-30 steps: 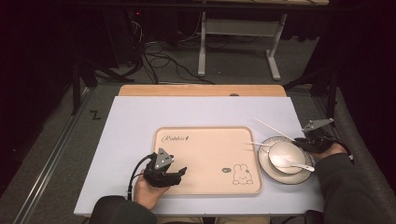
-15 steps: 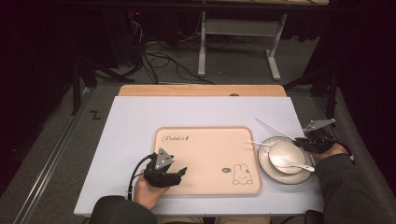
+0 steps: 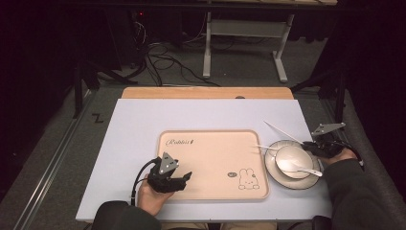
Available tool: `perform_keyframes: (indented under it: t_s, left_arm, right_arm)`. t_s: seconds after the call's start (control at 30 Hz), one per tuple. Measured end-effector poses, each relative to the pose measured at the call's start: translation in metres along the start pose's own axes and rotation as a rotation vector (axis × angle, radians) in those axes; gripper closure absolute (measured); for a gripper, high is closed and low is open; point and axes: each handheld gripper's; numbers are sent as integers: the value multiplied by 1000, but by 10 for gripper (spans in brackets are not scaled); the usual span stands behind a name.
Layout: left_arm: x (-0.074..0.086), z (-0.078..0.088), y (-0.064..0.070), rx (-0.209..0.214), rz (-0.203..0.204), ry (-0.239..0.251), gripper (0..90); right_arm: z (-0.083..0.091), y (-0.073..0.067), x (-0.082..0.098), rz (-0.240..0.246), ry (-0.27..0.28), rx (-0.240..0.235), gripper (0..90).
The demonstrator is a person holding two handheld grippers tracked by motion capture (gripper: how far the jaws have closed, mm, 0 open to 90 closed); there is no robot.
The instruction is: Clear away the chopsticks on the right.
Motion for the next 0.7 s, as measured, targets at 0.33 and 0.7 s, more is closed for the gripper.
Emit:
perform_keyframes:
  t_s: [0.33, 0.7]
  left_arm:
    - [0, 0, 1, 2, -3, 0, 344]
    - [0, -1, 1, 0, -4, 4, 346]
  right_arm:
    - [2, 0, 1, -7, 20, 5, 843]
    - [12, 1, 1, 2, 40, 9, 846]
Point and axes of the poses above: each handheld gripper's, and its own axes: z roughly backward along the jaws, x roughly out of its underside, y roughly to its right, and after that the axes turned 7 degrees about x, right-handed
